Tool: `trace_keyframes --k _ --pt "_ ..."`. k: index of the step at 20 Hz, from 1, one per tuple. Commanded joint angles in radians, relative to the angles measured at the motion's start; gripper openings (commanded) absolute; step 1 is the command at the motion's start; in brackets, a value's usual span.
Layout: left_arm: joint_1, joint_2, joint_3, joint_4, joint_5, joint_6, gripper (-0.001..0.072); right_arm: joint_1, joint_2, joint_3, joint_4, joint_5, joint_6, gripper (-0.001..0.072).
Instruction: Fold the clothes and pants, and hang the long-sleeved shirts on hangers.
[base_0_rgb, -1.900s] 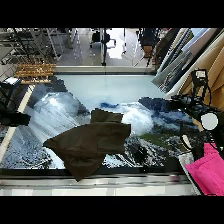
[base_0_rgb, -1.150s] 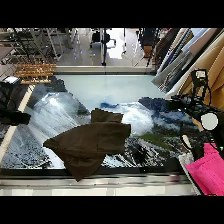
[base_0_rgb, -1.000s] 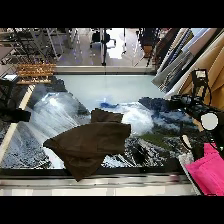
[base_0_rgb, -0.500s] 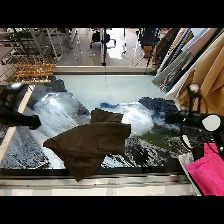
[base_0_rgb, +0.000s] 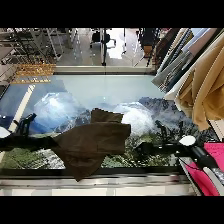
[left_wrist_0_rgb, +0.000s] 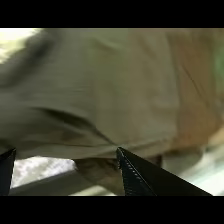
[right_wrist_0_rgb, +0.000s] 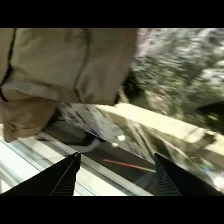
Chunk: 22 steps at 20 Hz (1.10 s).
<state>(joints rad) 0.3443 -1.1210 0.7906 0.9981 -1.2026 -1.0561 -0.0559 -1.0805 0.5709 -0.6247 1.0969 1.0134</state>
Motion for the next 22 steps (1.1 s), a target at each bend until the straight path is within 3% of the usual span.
trace_keyframes --k 1,4,10,14,15,16,17,18,19,20,21,22 --pt "0.119 -0.001 -0.037 -0.069 0.023 -0.004 0.0713 0.091 -0.119 0.0 0.104 -0.069 -0.039 0.0538" --pt "0.19 0.0 -0.037 -0.073 -0.045 -0.03 0.0712 0.169 -0.231 0.033 0.134 -0.125 -0.048 0.0538" --pt "0.281 -0.078 -0.037 -0.094 -0.035 -0.089 0.0712 0.269 -0.357 0.159 0.139 -0.192 -0.054 0.0537" --pt "0.262 -0.225 -0.037 -0.309 0.004 -0.078 0.0713 0.301 -0.429 0.222 0.133 -0.19 -0.019 0.0535" --pt "0.252 -0.256 -0.037 -0.355 0.018 -0.078 0.0712 0.301 -0.431 0.222 0.13 -0.187 -0.016 0.0521" --pt "0.24 -0.288 -0.037 -0.406 0.026 -0.078 0.0712 0.301 -0.431 0.223 0.124 -0.176 -0.011 0.046" --pt "0.23 -0.313 -0.037 -0.456 0.028 -0.078 0.0709 0.301 -0.431 0.223 0.122 -0.169 -0.012 0.0324" --pt "0.219 -0.333 -0.037 -0.498 0.034 -0.077 0.0659 0.301 -0.431 0.224 0.123 -0.167 -0.012 0.0143" --pt "0.208 -0.348 -0.036 -0.534 0.038 -0.05 0.0407 0.301 -0.428 0.227 0.122 -0.161 -0.013 0.0012" --pt "0.203 -0.351 -0.036 -0.569 0.036 0.001 0.0076 0.301 -0.418 0.233 0.121 -0.152 -0.018 0.0011" --pt "0.203 -0.344 -0.034 -0.612 0.03 0.052 0.0009 0.299 -0.399 0.247 0.1 -0.126 -0.031 0.001" --pt "0.209 -0.331 -0.021 -0.649 0.021 0.051 0.0009 0.299 -0.367 0.274 0.042 -0.093 -0.03 0.0009"
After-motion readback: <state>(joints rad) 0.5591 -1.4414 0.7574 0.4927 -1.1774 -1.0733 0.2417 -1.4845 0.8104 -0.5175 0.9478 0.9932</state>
